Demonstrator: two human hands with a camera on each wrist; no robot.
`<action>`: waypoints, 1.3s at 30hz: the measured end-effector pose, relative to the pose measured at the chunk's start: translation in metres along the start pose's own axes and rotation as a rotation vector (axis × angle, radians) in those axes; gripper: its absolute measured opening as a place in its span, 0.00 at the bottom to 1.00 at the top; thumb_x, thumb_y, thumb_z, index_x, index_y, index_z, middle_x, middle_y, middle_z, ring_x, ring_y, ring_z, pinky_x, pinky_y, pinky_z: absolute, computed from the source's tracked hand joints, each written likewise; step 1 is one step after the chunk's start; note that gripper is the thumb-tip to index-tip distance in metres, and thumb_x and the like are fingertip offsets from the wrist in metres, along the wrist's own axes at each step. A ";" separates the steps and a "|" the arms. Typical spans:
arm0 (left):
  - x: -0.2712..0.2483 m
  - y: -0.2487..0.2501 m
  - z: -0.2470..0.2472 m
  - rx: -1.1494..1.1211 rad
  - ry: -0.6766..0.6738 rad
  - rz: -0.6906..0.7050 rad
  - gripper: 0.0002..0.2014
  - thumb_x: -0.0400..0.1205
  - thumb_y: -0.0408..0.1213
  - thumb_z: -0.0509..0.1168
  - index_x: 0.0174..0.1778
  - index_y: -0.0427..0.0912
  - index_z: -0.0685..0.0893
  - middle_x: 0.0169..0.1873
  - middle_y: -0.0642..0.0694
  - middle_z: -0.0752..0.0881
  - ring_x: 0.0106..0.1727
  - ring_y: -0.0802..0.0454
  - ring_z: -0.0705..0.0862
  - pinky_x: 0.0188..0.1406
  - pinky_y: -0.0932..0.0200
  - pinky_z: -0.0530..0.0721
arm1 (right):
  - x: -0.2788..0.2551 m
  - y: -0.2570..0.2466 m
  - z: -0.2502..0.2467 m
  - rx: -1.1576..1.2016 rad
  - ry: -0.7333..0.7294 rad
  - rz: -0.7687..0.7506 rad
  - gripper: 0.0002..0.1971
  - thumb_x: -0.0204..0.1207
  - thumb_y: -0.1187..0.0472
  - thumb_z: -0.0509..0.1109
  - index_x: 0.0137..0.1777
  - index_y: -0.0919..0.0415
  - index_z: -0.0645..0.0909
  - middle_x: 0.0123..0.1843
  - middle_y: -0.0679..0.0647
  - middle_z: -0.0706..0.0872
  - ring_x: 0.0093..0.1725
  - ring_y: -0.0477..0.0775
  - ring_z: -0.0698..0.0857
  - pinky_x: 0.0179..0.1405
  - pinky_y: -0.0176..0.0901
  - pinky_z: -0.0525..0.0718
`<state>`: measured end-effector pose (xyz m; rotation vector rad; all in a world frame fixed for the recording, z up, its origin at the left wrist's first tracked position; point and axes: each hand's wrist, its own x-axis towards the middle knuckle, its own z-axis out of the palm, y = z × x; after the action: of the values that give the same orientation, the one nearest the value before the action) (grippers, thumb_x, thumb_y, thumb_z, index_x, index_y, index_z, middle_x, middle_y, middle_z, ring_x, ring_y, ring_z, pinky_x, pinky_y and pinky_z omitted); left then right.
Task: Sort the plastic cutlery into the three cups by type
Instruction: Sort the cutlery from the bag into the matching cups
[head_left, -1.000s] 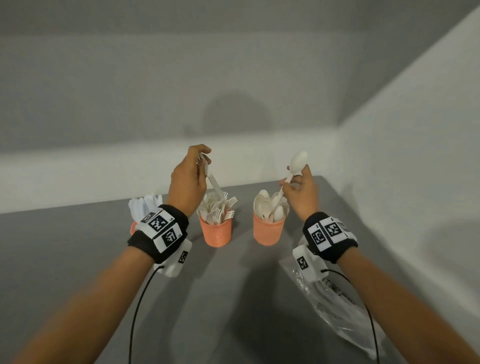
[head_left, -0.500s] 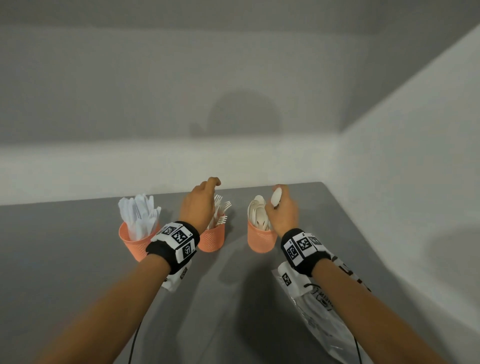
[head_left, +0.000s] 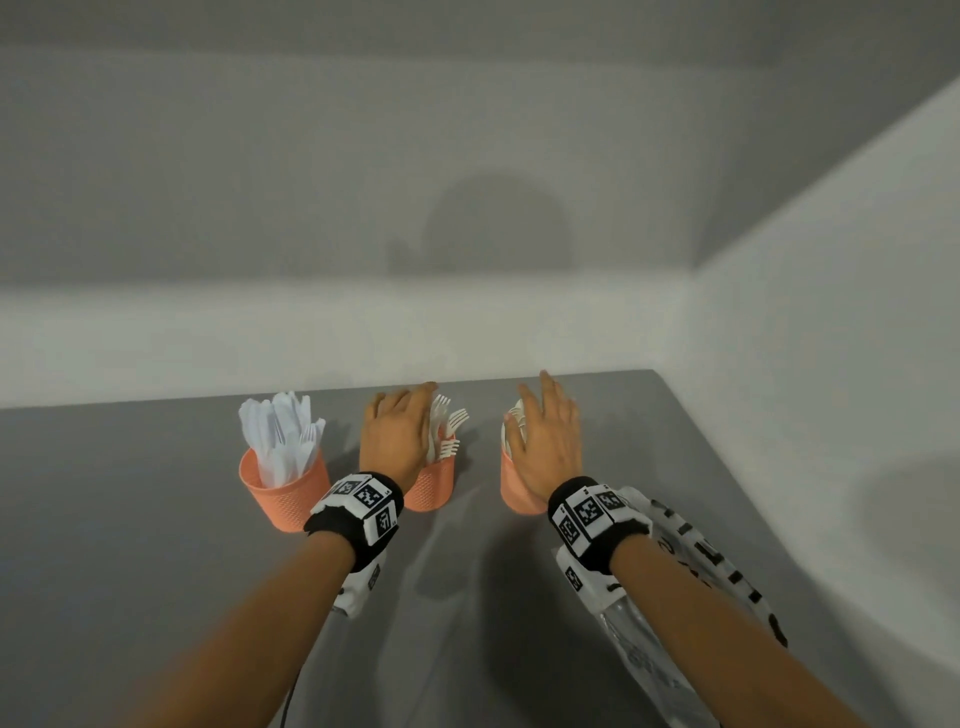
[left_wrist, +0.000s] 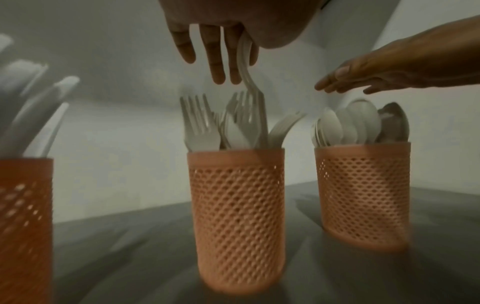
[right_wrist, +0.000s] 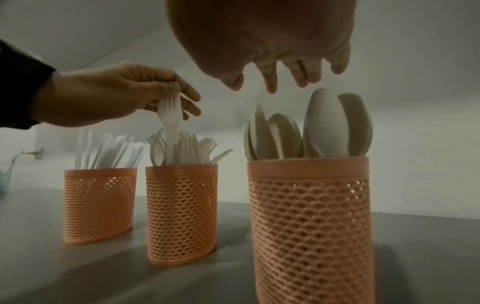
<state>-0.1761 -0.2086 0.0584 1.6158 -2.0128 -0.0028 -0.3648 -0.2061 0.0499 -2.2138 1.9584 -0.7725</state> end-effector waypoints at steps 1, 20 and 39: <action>-0.002 -0.001 0.003 0.014 -0.050 -0.011 0.29 0.76 0.43 0.43 0.66 0.36 0.79 0.60 0.35 0.85 0.63 0.38 0.82 0.66 0.40 0.72 | 0.001 0.001 0.003 -0.057 -0.051 -0.001 0.37 0.75 0.42 0.34 0.79 0.58 0.61 0.84 0.62 0.54 0.83 0.60 0.53 0.81 0.58 0.48; 0.005 0.003 0.015 0.013 -0.159 -0.278 0.37 0.74 0.58 0.38 0.75 0.41 0.67 0.78 0.35 0.63 0.77 0.37 0.64 0.74 0.43 0.65 | 0.021 0.006 0.014 -0.151 -0.133 0.119 0.35 0.76 0.42 0.36 0.74 0.55 0.70 0.79 0.60 0.68 0.79 0.62 0.65 0.75 0.61 0.59; 0.005 0.027 0.024 0.118 -0.333 -0.390 0.38 0.84 0.58 0.45 0.80 0.32 0.49 0.81 0.31 0.51 0.82 0.37 0.49 0.81 0.43 0.48 | 0.024 0.002 0.006 -0.260 -0.375 0.179 0.32 0.83 0.44 0.47 0.83 0.57 0.47 0.84 0.64 0.51 0.83 0.66 0.49 0.79 0.65 0.48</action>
<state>-0.2107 -0.2133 0.0490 2.1802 -1.9211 -0.3224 -0.3629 -0.2310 0.0518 -2.0754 2.1103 -0.0725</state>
